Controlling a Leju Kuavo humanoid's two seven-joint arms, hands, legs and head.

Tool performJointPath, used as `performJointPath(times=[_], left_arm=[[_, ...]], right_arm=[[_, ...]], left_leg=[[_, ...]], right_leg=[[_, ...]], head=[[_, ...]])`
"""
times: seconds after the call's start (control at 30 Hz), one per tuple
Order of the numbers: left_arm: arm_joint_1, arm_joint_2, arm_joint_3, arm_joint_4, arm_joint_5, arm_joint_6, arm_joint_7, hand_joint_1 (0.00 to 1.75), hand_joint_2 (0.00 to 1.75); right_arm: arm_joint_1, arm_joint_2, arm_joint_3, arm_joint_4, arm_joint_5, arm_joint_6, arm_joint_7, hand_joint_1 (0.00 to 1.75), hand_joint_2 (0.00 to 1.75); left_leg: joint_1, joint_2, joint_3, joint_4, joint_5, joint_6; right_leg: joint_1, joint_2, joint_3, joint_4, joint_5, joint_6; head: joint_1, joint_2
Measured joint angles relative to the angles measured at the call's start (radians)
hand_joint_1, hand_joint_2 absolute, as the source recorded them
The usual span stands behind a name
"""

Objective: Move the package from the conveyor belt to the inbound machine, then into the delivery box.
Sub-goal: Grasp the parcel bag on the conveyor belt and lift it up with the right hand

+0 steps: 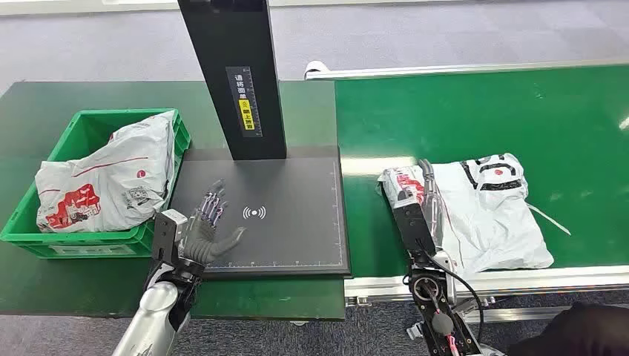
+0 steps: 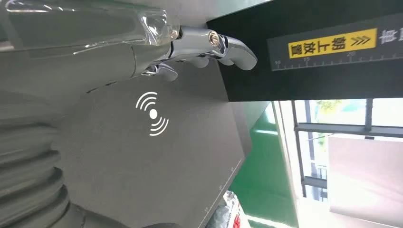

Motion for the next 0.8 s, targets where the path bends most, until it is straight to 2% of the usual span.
performJointPath(times=[0.07, 0.1, 0.17, 0.23, 0.5, 0.63, 0.8], left_arm=[[-0.001, 0.0, 0.0, 0.0, 0.0, -0.003, 0.004, 0.0, 1.75], [-0.002, 0.0, 0.0, 0.0, 0.0, -0.008, 0.008, 0.0, 1.75], [-0.006, 0.0, 0.0, 0.0, -0.003, -0.019, 0.012, 0.0, 1.75], [-0.011, -0.001, 0.0, 0.001, -0.01, -0.03, 0.013, 0.0, 1.75], [-0.032, -0.003, 0.0, 0.017, -0.03, -0.054, 0.012, 0.0, 1.75], [-0.043, -0.003, 0.001, 0.026, -0.034, -0.057, 0.012, 0.0, 1.75], [-0.052, -0.004, 0.003, 0.031, -0.037, -0.057, 0.015, 0.0, 1.75]], right_arm=[[-0.008, -0.014, -0.002, 0.02, 0.146, -0.011, 0.081, 0.0, 0.0], [-0.016, -0.027, -0.007, 0.042, 0.276, -0.013, 0.152, 0.0, 0.0], [-0.031, -0.047, -0.029, 0.095, 0.479, 0.025, 0.258, 0.0, 0.0], [-0.037, -0.055, -0.059, 0.14, 0.585, 0.085, 0.316, 0.0, 0.0], [-0.039, -0.065, -0.14, 0.229, 0.732, 0.302, 0.397, 0.0, 0.0], [-0.041, -0.069, -0.149, 0.257, 0.786, 0.346, 0.43, 0.0, 0.0], [-0.042, -0.07, -0.149, 0.28, 0.834, 0.354, 0.473, 0.0, 0.0]], left_leg=[[0.0, 0.0, 0.0, 0.0, 0.0, 0.0], [0.0, 0.0, 0.0, 0.0, 0.0, 0.0], [0.0, -0.001, 0.0, 0.0, 0.0, 0.0], [0.0, -0.001, 0.0, 0.0, 0.0, 0.0], [0.0, 0.0, 0.0, 0.0, 0.0, 0.0], [0.0, 0.0, 0.0, 0.0, 0.0, 0.0], [0.0, 0.0, 0.0, 0.0, 0.0, 0.0]], right_leg=[[0.0, 0.0, 0.0, 0.0, 0.0, 0.0], [0.0, 0.0, 0.0, 0.0, 0.0, 0.0], [0.0, 0.0, 0.0, 0.0, 0.0, 0.0], [0.0, 0.0, 0.0, 0.0, 0.0, 0.0], [0.0, 0.0, -0.001, 0.0, 0.0, 0.0], [0.0, 0.0, 0.0, 0.0, 0.0, 0.0], [0.0, 0.0, 0.0, 0.0, 0.0, 0.0]], head=[[0.0, 0.0], [0.0, 0.0], [0.0, 0.0], [0.0, 0.0], [0.0, 0.0], [0.0, 0.0], [0.0, 0.0]])
